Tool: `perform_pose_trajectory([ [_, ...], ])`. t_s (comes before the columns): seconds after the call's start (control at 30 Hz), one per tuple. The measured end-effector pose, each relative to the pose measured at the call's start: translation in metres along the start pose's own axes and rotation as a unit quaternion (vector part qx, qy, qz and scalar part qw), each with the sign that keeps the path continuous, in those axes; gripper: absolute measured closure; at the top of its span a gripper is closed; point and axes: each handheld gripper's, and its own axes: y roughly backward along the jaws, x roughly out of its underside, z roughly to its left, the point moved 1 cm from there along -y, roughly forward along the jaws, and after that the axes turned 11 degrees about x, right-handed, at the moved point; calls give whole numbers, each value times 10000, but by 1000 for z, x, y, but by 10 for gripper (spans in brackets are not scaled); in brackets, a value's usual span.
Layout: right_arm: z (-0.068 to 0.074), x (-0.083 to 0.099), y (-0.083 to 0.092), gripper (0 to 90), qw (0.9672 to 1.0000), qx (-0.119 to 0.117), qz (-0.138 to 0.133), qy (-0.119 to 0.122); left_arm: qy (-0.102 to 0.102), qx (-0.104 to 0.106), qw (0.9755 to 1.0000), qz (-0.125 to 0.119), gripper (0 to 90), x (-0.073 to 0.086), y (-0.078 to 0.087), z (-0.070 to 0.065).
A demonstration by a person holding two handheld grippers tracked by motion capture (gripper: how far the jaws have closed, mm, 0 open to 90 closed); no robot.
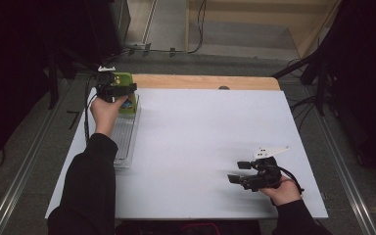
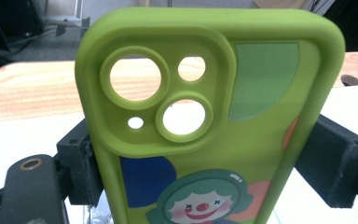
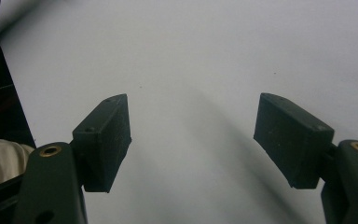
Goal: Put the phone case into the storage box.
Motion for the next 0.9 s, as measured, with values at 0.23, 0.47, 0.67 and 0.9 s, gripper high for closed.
perform_pose_trajectory([
  [0.23, 0, 0, 0, 254, 10000, -8, -11, 3, -49, -46, 10000, -4, 158, 2, -3, 5],
  [0.47, 0, 0, -1, 254, 10000, -5, -5, 12, -133, -81, 9999, -2, 157, 3, -6, 3],
  [0.67, 0, 0, 0, 254, 10000, -19, -21, -13, -160, -92, 9998, 67, 146, 1, -6, 3],
  [0.9, 0, 0, -1, 254, 10000, -19, -10, 4, -59, -244, 9993, 285, 32, 0, -12, 1],
])
